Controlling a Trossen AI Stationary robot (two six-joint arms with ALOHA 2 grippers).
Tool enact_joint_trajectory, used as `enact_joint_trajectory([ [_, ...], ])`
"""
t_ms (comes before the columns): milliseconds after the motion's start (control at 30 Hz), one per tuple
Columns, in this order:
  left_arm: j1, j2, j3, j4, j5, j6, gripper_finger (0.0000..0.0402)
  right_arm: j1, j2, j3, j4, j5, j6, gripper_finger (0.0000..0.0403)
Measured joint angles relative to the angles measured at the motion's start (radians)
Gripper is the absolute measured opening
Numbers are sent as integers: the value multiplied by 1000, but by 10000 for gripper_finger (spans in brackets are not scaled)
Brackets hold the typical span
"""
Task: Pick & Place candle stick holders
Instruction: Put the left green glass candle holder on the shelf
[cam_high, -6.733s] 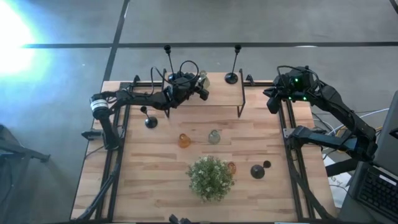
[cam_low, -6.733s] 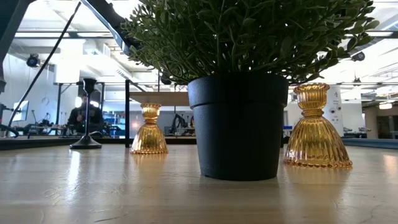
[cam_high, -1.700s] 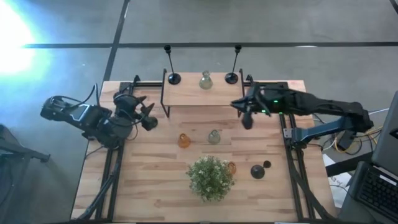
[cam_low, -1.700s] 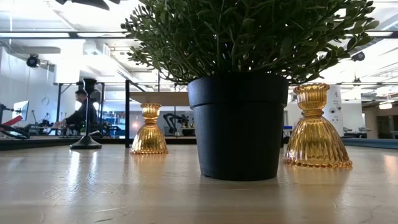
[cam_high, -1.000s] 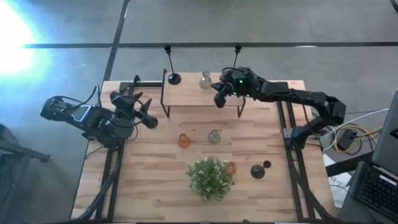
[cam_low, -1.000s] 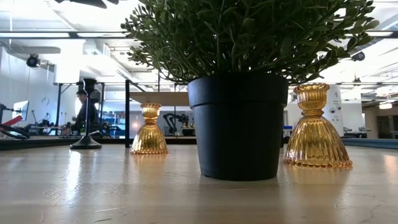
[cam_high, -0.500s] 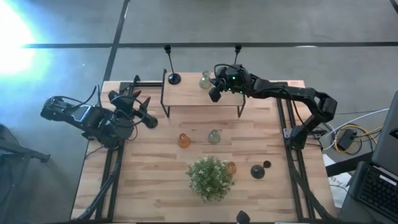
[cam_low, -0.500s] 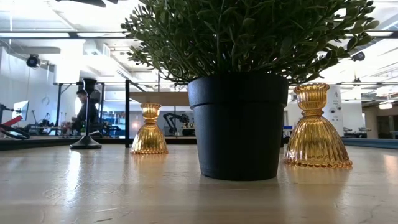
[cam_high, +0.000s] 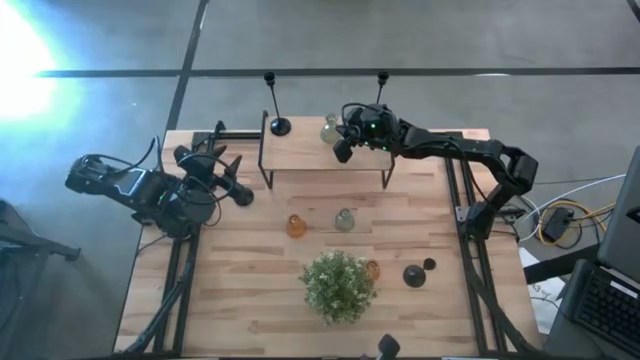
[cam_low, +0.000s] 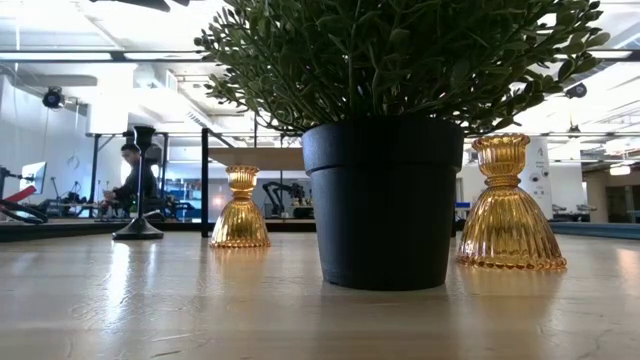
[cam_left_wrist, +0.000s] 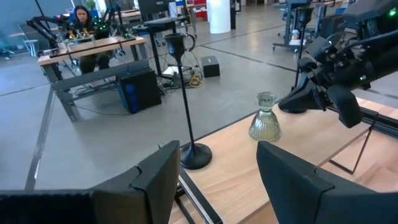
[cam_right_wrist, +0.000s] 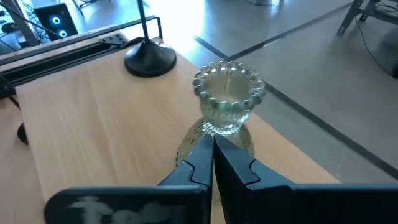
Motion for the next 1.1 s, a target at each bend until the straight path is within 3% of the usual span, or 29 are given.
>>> enact_joint_trajectory([
  [1100,0,0,0,0,4,-1,218,-15,66,46,40,-35,-30,8],
])
